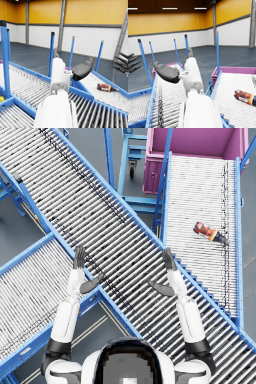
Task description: Pick up the oil and place it on the left assembly line, put the cola on the right, and keep Sprite still
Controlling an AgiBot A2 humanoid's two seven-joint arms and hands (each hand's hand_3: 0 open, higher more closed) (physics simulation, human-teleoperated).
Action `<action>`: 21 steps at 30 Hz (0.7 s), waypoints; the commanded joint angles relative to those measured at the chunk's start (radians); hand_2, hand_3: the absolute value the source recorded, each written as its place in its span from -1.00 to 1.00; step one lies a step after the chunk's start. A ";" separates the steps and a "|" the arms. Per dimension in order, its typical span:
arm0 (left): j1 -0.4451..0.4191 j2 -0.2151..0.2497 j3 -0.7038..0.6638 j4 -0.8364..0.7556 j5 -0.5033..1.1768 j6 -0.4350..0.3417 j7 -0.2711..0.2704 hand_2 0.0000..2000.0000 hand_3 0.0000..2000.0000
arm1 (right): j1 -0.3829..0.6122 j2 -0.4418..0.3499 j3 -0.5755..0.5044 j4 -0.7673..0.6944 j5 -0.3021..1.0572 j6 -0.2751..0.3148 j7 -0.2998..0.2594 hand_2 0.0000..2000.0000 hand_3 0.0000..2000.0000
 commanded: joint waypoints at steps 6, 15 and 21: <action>-0.001 -0.001 0.001 0.000 -0.001 0.000 0.000 -1.00 -1.00 | -0.001 0.001 0.001 0.000 -0.001 0.000 0.000 -1.00 -1.00; -0.001 -0.001 0.001 0.000 -0.001 0.000 0.000 -1.00 -1.00 | -0.001 0.001 0.001 0.000 -0.001 0.000 0.000 -1.00 -1.00; -0.001 -0.001 0.001 0.000 -0.001 0.000 0.000 -1.00 -1.00 | -0.001 0.001 0.001 0.000 -0.001 0.000 0.000 -1.00 -1.00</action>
